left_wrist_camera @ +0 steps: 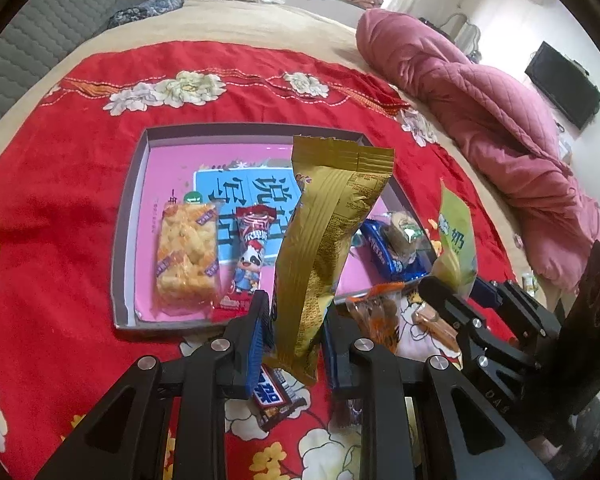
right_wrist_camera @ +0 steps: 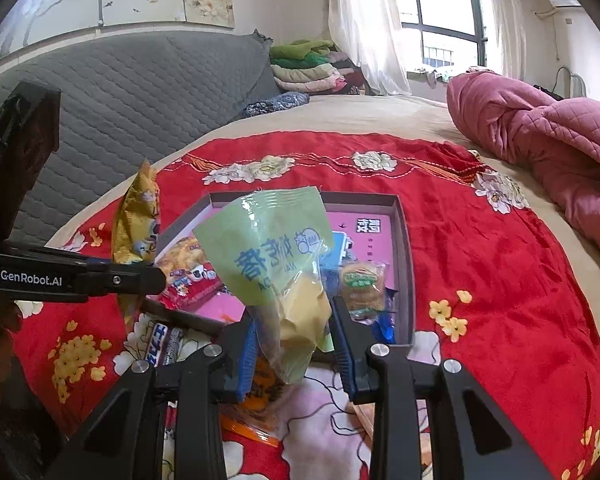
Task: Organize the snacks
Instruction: 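Lift both held packets and carry them over the pink tray box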
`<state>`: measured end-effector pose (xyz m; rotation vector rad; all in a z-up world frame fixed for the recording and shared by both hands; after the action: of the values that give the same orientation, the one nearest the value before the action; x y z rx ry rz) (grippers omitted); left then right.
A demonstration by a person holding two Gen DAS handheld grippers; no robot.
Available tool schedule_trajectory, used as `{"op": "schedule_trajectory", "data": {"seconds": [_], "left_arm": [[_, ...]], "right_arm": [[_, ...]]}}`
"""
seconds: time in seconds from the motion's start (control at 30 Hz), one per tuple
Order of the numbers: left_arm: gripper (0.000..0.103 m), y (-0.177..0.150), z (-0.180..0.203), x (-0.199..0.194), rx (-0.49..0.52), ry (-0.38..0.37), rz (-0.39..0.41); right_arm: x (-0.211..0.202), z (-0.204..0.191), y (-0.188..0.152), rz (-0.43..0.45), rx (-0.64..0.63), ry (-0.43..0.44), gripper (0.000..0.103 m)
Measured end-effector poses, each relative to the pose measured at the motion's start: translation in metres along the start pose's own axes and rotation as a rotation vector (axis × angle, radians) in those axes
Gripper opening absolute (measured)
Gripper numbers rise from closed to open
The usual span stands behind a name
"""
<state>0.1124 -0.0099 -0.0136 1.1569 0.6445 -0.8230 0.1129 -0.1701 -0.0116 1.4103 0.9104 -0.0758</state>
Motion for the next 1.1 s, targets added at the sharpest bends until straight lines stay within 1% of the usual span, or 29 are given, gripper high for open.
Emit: {"op": "schedule_trajectory", "data": {"seconds": [0.37,0.6,0.77,0.97,1.1], "left_arm": [[0.025,0.011,-0.001,0.005,-0.012,0.006,0.011],[0.025,0.015,-0.001,0.011,-0.018,0.013,0.008],[0.025,0.016,-0.002,0.017,-0.014,0.036,0.006],[0.025,0.015,-0.003,0.027,-0.022,0.033,-0.01],[0.025,0.015,-0.003,0.032,-0.02,0.044,-0.017]], "right_arm": [[0.011,-0.008,0.011,0.019,0.015,0.024,0.034],[0.019,-0.005,0.016,0.024,0.033,0.023,0.034],[0.025,-0.002,0.018,0.024,0.049,0.024,0.034],[0.034,-0.001,0.02,0.017,0.058,0.023,0.034],[0.042,-0.002,0.018,0.003,0.058,0.022,0.034]]}}
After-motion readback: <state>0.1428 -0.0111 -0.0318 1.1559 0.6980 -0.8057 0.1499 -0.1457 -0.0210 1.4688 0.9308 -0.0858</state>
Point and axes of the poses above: each gripper's, at about its wrist camera, not at the fingertips, and x roughly the way its jaws point, z to its right, y to its top, the point moved 4 cm from there along x, roughly the way its jaws point, and after that the axes turned 2 degrees about z, right-handed, at the moved point
